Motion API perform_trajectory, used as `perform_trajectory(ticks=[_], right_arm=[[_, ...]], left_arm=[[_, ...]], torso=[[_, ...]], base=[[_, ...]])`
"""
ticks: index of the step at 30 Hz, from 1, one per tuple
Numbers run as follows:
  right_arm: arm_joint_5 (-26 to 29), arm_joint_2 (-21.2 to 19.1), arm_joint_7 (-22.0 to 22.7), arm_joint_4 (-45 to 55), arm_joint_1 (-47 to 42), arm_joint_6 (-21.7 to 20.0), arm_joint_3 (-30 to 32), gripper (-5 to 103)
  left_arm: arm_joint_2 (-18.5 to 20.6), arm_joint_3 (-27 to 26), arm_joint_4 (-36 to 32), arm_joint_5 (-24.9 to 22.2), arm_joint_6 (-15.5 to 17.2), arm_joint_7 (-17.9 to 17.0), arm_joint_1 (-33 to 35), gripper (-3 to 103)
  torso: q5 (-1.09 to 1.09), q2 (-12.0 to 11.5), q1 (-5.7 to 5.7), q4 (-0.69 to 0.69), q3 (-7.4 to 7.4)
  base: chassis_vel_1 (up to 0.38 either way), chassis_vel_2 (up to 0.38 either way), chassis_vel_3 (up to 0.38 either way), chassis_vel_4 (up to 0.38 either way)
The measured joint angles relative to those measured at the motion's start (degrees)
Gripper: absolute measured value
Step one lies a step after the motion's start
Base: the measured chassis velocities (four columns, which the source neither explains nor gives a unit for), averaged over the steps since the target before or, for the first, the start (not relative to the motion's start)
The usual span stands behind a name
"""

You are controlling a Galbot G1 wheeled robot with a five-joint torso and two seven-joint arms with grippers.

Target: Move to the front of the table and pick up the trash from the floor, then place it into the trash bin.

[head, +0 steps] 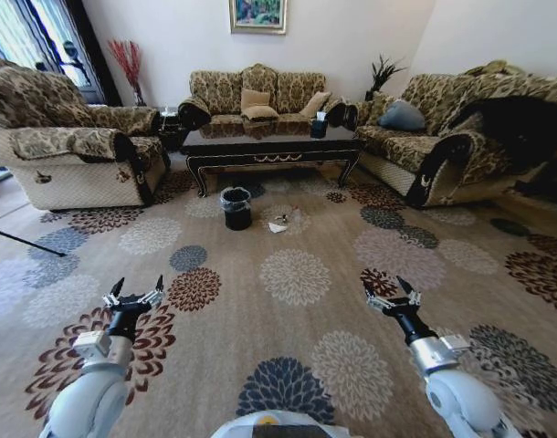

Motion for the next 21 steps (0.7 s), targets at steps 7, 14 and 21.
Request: perform_trajectory(ticks=[7,14,21], right_arm=[[-0.19,0.27,0.09,-0.43,0.13,0.00,-0.11,100],[-0.19,0.29,0.11,-0.45,0.23,-0.07,-0.16,100],[-0.22,0.48,0.12,-0.52,0.18,-0.12,-0.20,100]], left_arm=[[-0.05,0.15,0.04,0.32,0.02,-0.30,-0.11,100],[-0.03,0.02,0.08,0.35,0.03,-0.31,-0.07,100],[-0.19,0.28,0.20,0.52,0.03,-0.33,0.02,100]], torso=[[0.00,-1.67,-0.31,0.00,-1.34],[0.00,-3.42,-0.77,0.00,-2.63],[0.00,-4.67,-0.93,0.00,-3.71]], base=[[0.000,0.000,0.000,0.000],[0.000,0.000,0.000,0.000],[0.000,0.000,0.000,0.000]])
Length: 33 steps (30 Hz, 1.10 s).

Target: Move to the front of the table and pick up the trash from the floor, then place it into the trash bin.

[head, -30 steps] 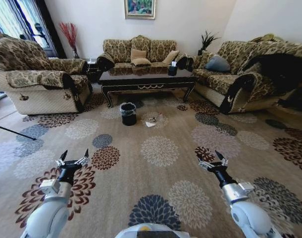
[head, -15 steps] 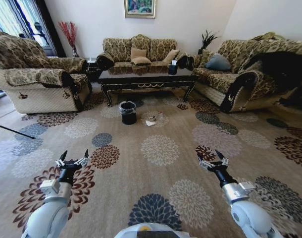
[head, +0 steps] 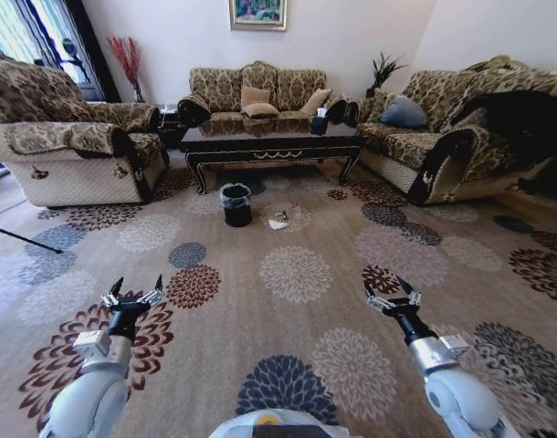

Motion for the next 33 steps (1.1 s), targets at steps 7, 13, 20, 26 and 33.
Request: perform_trajectory(ticks=[7,13,20,26,33], right_arm=[[-0.13,-0.08,0.05,0.03,-0.09,-0.10,0.12,100],[-0.58,0.24,0.04,0.08,-0.43,-0.18,0.10,100],[-0.37,0.44,-2.72,-0.32,-1.28,2.09,0.07,100],[-0.31,0.55,-2.83,-0.60,-1.34,2.38,0.07,100],[-0.22,0.40,-3.23,-0.65,-1.31,2.51,0.01,100]], left_arm=[[-0.14,0.23,0.02,0.16,-0.02,0.00,-0.07,100],[-0.16,0.23,0.09,0.18,-0.08,-0.01,-0.03,100],[-0.35,0.22,0.15,0.25,-0.16,-0.25,0.06,100],[-0.41,0.23,0.17,0.29,-0.17,-0.36,0.18,100],[-0.42,0.39,0.09,0.29,-1.97,-0.99,0.38,100]], torso=[[0.00,-1.78,-0.28,0.00,-1.51],[0.00,-2.93,-0.35,0.00,-2.56],[0.00,-4.74,-0.44,0.00,-4.31],[-0.01,-5.38,-0.45,0.00,-5.24],[0.00,-5.37,-0.47,0.00,-5.48]], base=[[0.000,0.000,0.000,0.000],[0.000,0.000,0.000,0.000],[0.000,0.000,0.000,0.000],[0.000,0.000,0.000,0.000],[0.000,0.000,0.000,0.000]])
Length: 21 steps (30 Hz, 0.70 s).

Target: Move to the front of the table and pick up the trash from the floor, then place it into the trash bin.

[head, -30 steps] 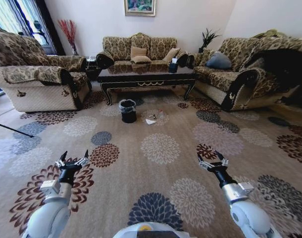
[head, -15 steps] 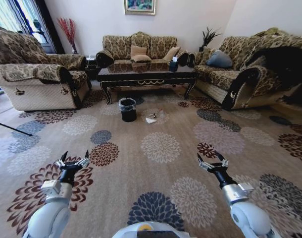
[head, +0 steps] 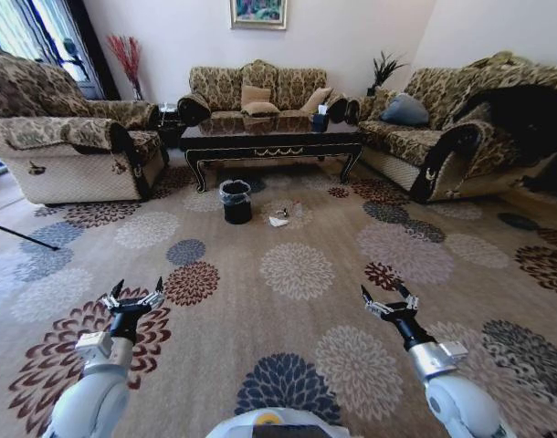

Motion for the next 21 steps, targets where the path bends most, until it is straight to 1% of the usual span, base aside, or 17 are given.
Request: perform_trajectory(ticks=[6,21], right_arm=[[0.00,-0.07,-0.13,-0.04,-0.01,0.05,-0.02,100],[0.07,-0.15,-0.33,0.52,-0.51,0.08,0.20,100]], left_arm=[[-0.09,0.06,0.17,0.15,-1.00,-0.01,-0.15,100],[-0.20,0.30,0.94,0.67,-1.47,0.02,-0.50,100]], torso=[[0.00,0.00,0.00,-0.01,0.12],[0.00,0.00,-0.01,0.00,0.36]], base=[[-0.035,0.038,0.038,-0.052],[-0.074,0.080,0.092,-0.074]])
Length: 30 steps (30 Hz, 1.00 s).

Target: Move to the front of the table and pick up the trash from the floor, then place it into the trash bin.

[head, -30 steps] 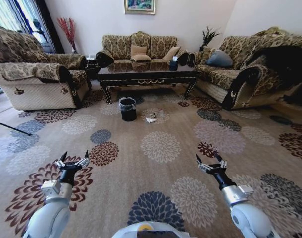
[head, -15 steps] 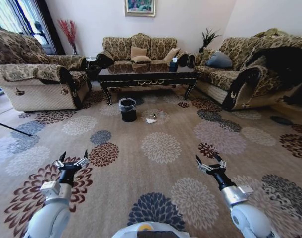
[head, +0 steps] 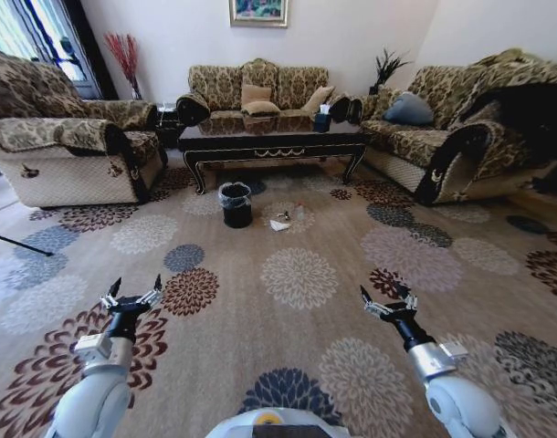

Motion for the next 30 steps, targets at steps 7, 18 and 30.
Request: perform_trajectory(ticks=[7,18,30], right_arm=[[0.05,0.02,-0.51,0.06,-0.13,0.24,0.05,100],[0.23,0.10,-1.64,-0.49,-0.16,1.04,-0.02,100],[0.11,0.29,-2.14,-0.60,-0.26,1.05,-0.18,100]], left_arm=[[0.11,0.09,0.17,-0.02,-0.02,0.00,-0.20,100],[-0.21,0.02,0.73,-0.06,-0.09,0.02,-0.13,100],[-0.16,0.06,0.78,-0.11,-0.01,0.01,-0.41,100]], torso=[[0.00,0.00,0.00,0.00,0.06],[0.00,0.00,-0.01,0.02,0.13],[0.00,0.00,0.00,0.00,0.17]], base=[[-0.102,0.100,0.088,-0.100],[-0.183,0.191,0.179,-0.183],[-0.227,0.216,0.223,-0.219]])
